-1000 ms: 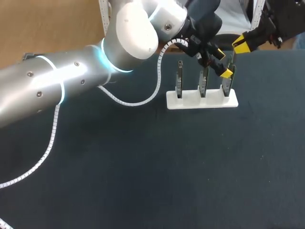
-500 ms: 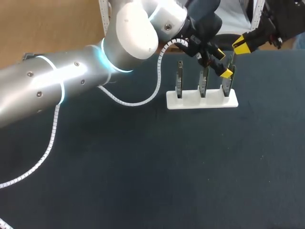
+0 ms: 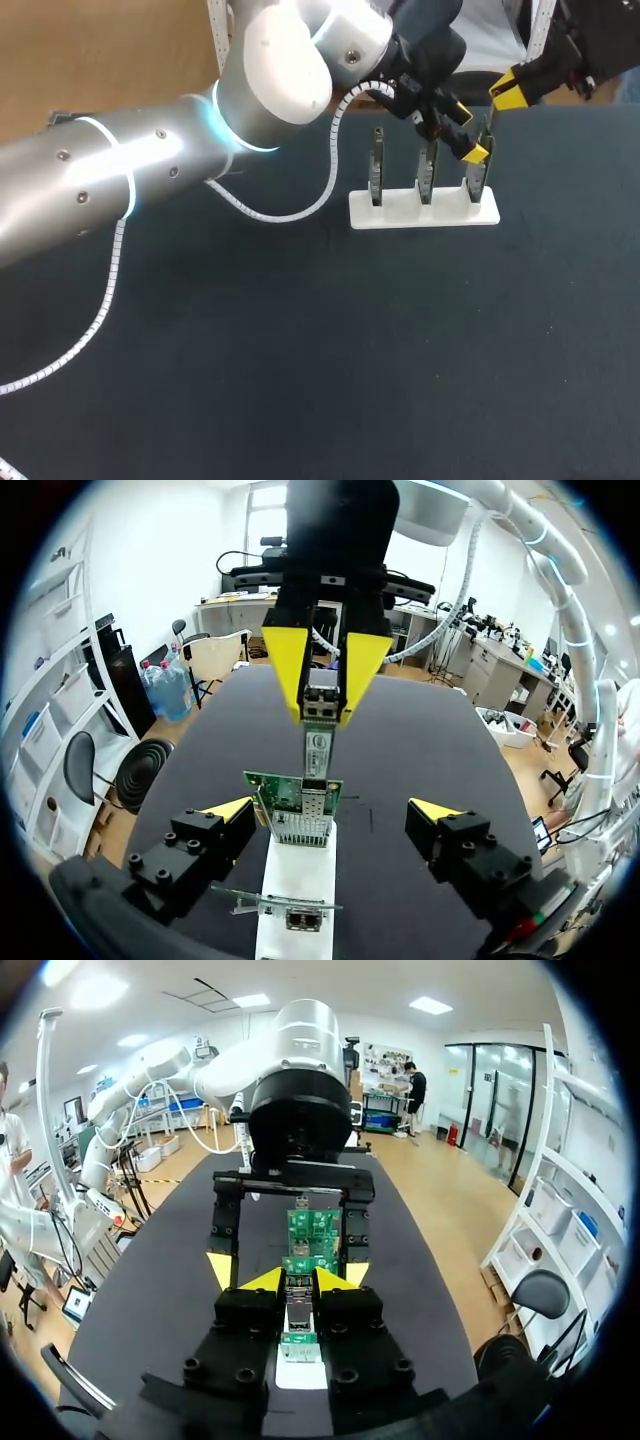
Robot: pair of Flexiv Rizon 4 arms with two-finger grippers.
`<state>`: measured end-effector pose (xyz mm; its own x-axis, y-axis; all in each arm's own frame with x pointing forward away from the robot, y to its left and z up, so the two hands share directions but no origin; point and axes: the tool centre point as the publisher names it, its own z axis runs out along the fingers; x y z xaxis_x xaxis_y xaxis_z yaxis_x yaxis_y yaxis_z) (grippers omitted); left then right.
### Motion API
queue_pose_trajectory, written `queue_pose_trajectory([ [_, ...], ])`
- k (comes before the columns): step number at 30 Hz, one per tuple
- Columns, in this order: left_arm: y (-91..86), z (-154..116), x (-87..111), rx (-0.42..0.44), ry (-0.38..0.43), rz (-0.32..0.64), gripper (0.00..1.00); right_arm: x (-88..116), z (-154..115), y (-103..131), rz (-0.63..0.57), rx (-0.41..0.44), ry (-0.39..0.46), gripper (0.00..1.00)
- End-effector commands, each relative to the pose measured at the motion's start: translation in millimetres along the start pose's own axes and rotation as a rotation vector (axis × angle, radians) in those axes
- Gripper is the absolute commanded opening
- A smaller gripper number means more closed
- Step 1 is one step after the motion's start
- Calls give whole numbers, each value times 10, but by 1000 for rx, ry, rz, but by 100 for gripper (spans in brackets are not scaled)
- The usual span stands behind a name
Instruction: Pick up the optical module with the left hand, and insert it into the network port with the right hand.
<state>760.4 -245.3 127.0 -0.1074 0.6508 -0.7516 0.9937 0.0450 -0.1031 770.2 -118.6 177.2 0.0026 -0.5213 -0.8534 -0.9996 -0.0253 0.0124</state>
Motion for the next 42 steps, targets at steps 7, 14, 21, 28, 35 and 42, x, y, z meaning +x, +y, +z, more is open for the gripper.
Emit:
queue_pose_trajectory([
  [7,-3,-1,-2,0,2,-1,100,20,29,-7,-9,-8,11,0],
  [14,-3,-1,-2,0,2,-1,100,36,39,2,-11,-9,23,0],
  [21,-3,-1,-2,0,2,-1,100,42,41,6,-11,-9,22,0],
  [28,-3,-1,-2,0,2,-1,100,21,21,0,-21,8,10,0],
  [35,-3,-1,-2,0,2,-1,100,33,37,2,-23,6,14,0],
  [42,-3,-1,-2,0,2,-1,100,39,51,-4,-22,10,13,0],
])
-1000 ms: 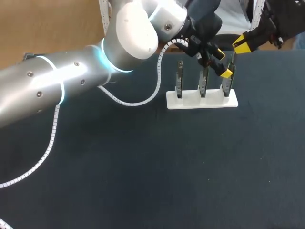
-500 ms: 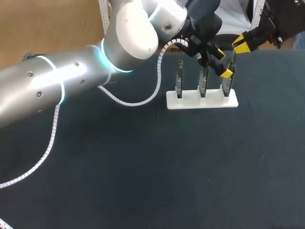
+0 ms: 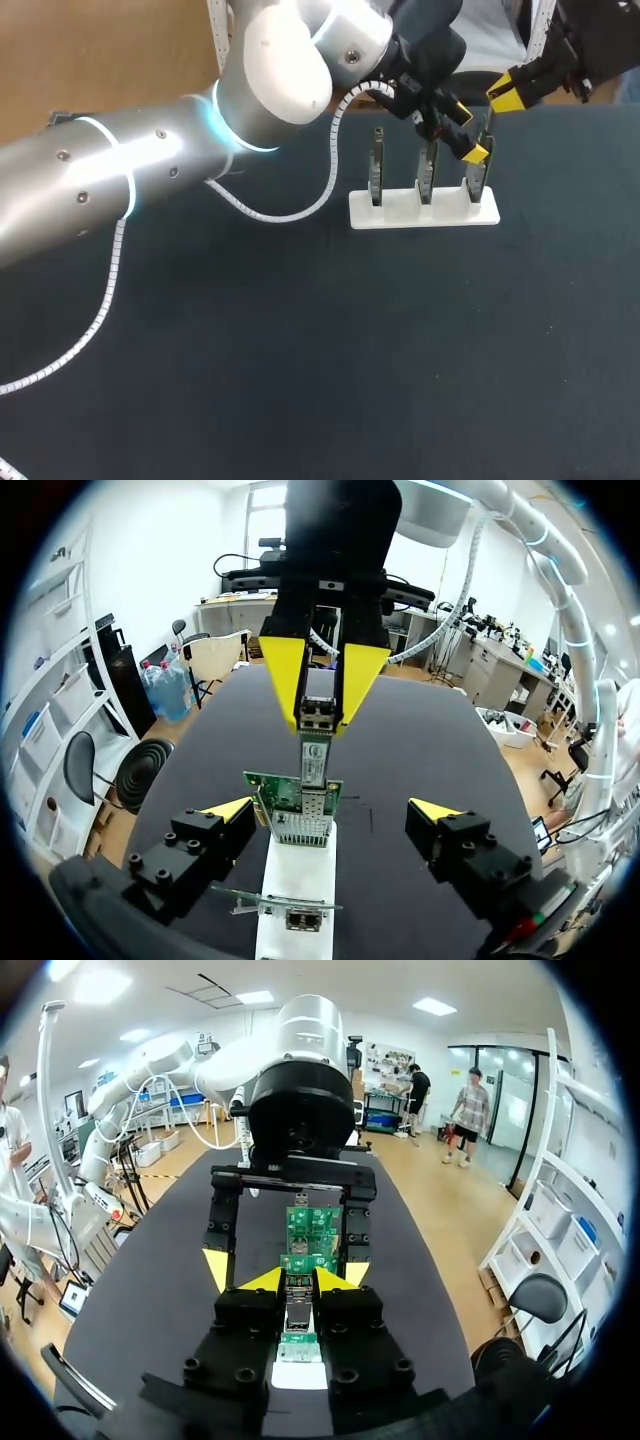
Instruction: Pick up the optical module with the left hand, and insert it into the network port with the right hand.
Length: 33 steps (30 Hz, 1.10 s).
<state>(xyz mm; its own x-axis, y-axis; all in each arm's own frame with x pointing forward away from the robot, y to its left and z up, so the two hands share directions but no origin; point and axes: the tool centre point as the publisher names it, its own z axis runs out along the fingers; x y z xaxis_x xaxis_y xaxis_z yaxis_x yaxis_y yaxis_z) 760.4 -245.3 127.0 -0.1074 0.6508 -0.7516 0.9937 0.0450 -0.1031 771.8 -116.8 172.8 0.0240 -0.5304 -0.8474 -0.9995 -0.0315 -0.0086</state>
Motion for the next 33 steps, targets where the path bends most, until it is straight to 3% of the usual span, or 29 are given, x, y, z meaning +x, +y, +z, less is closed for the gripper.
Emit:
queue_pose_trajectory([
  [1,-3,-1,-3,0,2,-1,100,16,16,14,0,4,3,0],
  [33,-3,-1,-3,0,2,-1,100,14,16,41,-8,9,5,0],
])
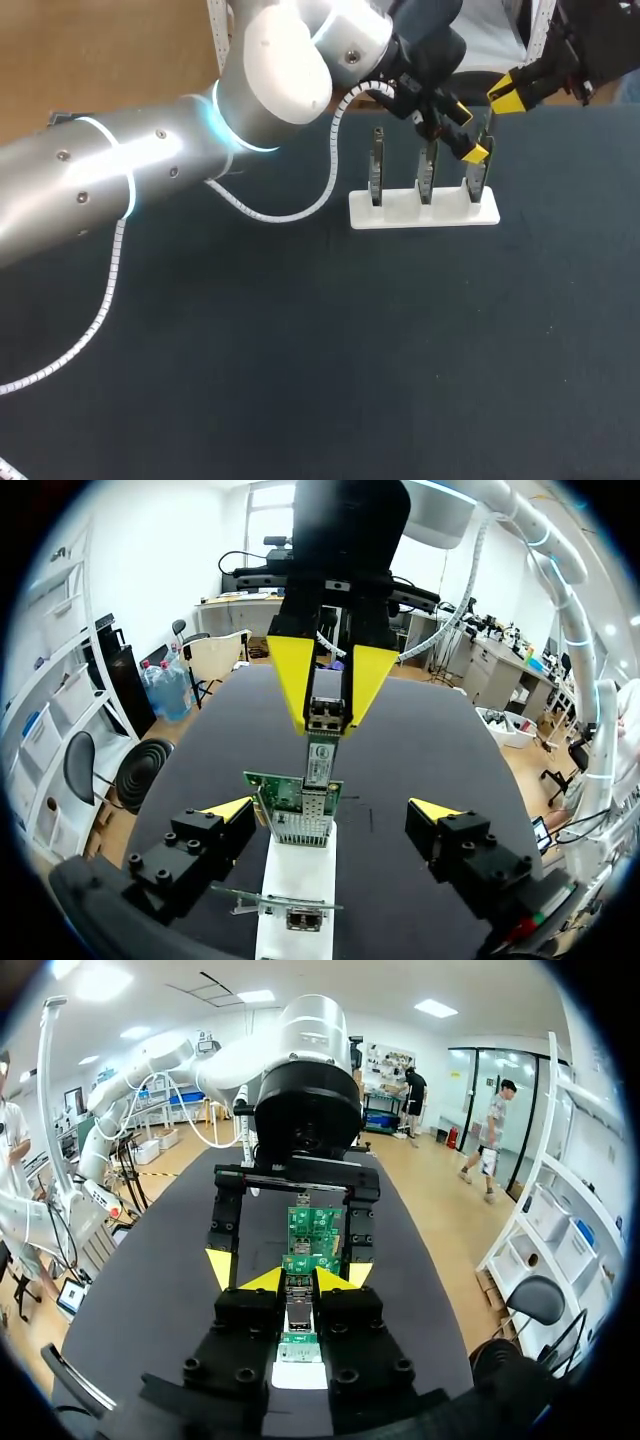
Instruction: Pick up the optical module with the left hand, and insert it into the network port with the right hand.
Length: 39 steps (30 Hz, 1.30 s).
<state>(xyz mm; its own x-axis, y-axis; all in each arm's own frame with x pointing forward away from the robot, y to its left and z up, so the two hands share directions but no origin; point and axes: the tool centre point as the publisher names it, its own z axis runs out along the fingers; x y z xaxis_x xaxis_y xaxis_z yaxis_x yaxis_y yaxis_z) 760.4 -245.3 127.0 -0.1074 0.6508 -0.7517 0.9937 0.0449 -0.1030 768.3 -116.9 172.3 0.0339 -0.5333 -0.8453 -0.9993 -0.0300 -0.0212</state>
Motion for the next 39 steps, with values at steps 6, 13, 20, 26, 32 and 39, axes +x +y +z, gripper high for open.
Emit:
queue_pose_trajectory([
  [6,-3,-1,-3,0,2,-1,100,31,25,10,7,3,8,0],
  [13,-3,-1,-3,0,2,-1,100,0,14,-1,-4,14,0,0],
  [20,-3,-1,-3,0,2,-1,100,-6,3,-15,-10,17,-3,0],
  [26,-3,-1,-3,0,2,-1,100,20,11,2,-15,12,9,0],
  [32,-3,-1,-3,0,2,-1,100,51,23,27,-19,8,26,0],
  [39,-3,-1,-3,0,2,-1,100,46,22,21,-26,9,26,0],
])
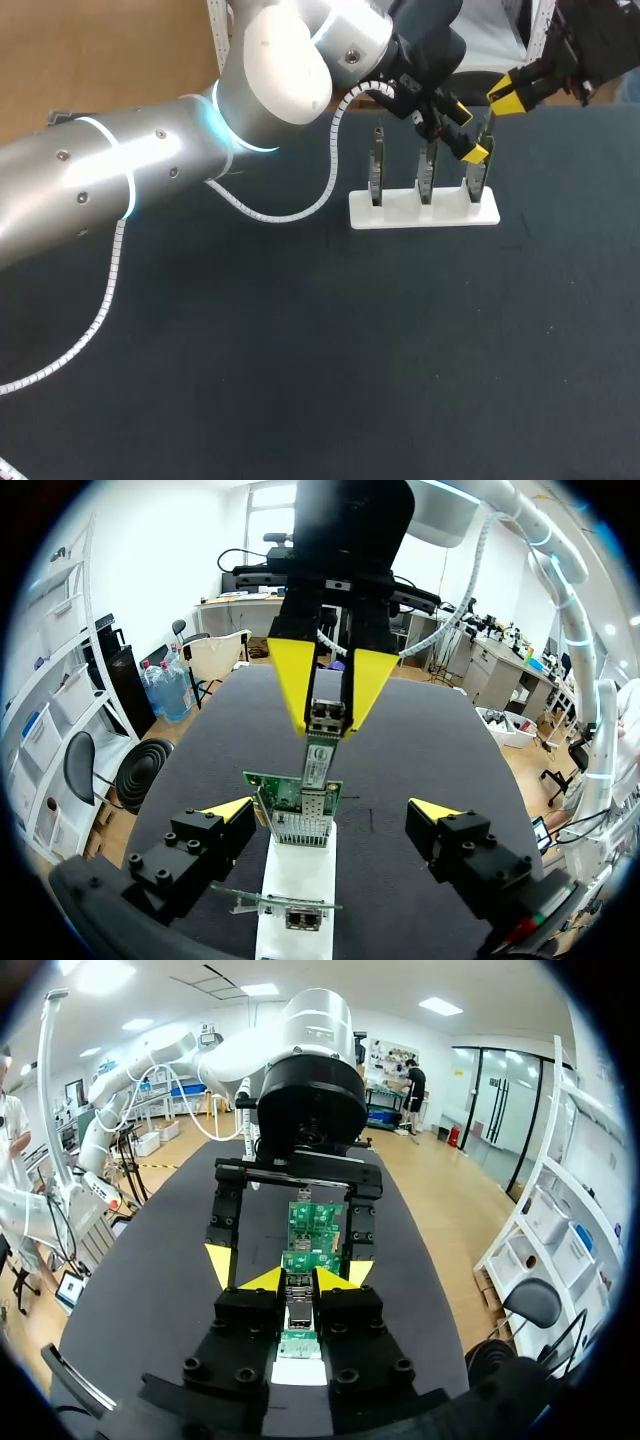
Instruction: Pick up the optical module with the left hand, and insert it into the network port with the right hand.
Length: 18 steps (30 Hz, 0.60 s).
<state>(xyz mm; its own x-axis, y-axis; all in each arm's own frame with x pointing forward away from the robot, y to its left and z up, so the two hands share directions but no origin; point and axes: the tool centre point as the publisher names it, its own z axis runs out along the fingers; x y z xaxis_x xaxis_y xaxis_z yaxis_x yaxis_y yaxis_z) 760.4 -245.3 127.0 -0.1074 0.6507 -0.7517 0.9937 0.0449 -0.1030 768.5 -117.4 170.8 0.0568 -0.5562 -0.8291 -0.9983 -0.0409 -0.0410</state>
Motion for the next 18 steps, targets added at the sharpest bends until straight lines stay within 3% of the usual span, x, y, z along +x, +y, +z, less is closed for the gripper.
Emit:
queue_pose_trajectory([
  [1,-3,-1,-3,0,2,-1,100,23,13,19,-4,9,-4,0],
  [18,-3,-1,-3,0,2,-1,100,-11,-17,-10,-14,26,-22,0],
])
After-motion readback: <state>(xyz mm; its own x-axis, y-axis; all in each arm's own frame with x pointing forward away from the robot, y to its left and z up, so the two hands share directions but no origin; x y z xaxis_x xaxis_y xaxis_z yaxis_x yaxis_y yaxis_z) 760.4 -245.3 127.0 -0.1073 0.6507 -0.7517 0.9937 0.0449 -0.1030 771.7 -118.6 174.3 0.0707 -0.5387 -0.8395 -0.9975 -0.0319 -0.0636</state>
